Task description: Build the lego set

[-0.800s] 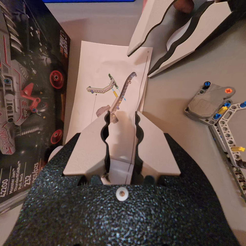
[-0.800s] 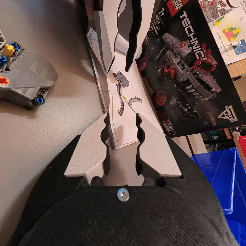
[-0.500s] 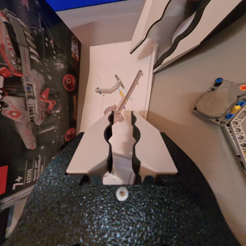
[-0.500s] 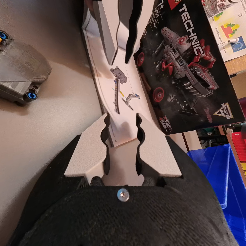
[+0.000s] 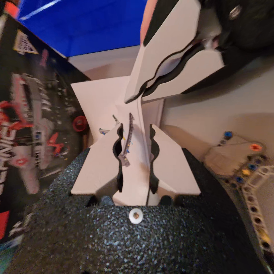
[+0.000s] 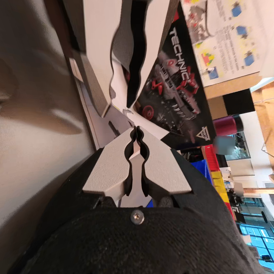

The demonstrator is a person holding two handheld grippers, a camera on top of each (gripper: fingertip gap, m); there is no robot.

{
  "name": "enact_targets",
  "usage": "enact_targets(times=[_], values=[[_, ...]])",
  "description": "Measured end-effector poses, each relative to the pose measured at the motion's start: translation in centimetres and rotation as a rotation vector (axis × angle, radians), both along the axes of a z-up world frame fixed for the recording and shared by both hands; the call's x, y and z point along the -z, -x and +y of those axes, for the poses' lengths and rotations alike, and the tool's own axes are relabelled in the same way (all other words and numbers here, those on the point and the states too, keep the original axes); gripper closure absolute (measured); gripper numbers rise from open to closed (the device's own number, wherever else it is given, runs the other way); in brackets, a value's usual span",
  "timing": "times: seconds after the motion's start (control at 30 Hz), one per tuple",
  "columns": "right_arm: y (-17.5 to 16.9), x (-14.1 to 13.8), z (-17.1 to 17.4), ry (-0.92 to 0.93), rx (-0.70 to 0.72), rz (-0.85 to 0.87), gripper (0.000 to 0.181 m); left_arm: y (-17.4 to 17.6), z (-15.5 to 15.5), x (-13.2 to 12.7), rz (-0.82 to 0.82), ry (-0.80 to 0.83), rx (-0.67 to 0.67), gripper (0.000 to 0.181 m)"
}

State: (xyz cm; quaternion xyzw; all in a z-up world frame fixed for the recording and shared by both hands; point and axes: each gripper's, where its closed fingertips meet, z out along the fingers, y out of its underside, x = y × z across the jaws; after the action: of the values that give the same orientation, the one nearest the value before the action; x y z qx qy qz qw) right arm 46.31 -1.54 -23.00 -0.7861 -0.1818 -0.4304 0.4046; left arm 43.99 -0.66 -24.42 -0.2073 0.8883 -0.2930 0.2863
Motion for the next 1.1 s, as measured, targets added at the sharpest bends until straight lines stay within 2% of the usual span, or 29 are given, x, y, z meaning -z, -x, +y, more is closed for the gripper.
enact_targets(times=[0.03,0.13,0.2,0.23,0.3,0.33,0.37,0.4,0.47,0.53,0.63,0.7,0.9,0.97,1.1], values=[[0.3,-0.6,0.1,-0.033,-0.01,-0.004,0.181,-0.5,0.4,-0.3,-0.057,-0.041,-0.028,0.157],[0.3,-2.2,0.0,-0.116,-0.01,-0.011,0.179,-0.9,1.7,-2.3,-0.194,-0.062,-0.093,0.173],[0.2,-3.0,-0.3,-0.173,-0.008,-0.022,0.157,-0.5,2.8,-3.4,-0.215,-0.005,-0.147,0.181],[0.2,-3.1,-0.4,-0.182,-0.01,-0.027,0.151,-0.2,3.4,-4.0,-0.212,0.061,-0.174,0.181],[0.5,-3.3,-0.3,-0.198,-0.022,-0.004,0.158,0.6,5.0,-5.6,-0.211,0.229,-0.255,0.181],[0.4,-2.9,-0.4,-0.165,-0.004,0.02,0.154,1.0,6.1,-6.4,-0.232,0.3,-0.294,0.181],[0.7,-3.9,-0.3,-0.19,-0.019,-0.029,0.152,1.5,7.1,-7.1,-0.248,0.355,-0.315,0.181],[1.7,-6.0,-0.3,-0.284,-0.062,-0.086,0.158,2.1,8.1,-7.3,-0.246,0.394,-0.338,0.181],[3.1,-8.5,-0.4,-0.439,-0.125,-0.036,0.156,3.0,10.3,-7.1,-0.24,0.45,-0.41,0.181],[2.3,-6.7,-0.2,-0.375,-0.104,0.054,0.153,4.1,12.4,-7.3,-0.268,0.517,-0.483,0.181],[-0.5,-1.2,-0.2,-0.115,0.05,0.07,0.149,5.9,15.3,-7.1,-0.272,0.645,-0.604,0.181],[-1.1,1.5,-0.3,0.015,0.1,0.106,0.153,7.2,17.2,-6.0,-0.253,0.675,-0.689,0.181],[-1.1,3.3,-0.1,0.049,0.122,0.238,0.181,10.6,21.2,-2.1,-0.13,0.627,-0.852,0.177],[-0.6,4.5,0.0,0.112,0.099,0.265,0.181,11.7,21.6,-0.8,-0.05,0.593,-0.868,0.17],[-0.4,4.6,0.1,0.136,0.081,0.261,0.181,14.0,22.7,1.3,0.073,0.507,-0.923,0.154]])
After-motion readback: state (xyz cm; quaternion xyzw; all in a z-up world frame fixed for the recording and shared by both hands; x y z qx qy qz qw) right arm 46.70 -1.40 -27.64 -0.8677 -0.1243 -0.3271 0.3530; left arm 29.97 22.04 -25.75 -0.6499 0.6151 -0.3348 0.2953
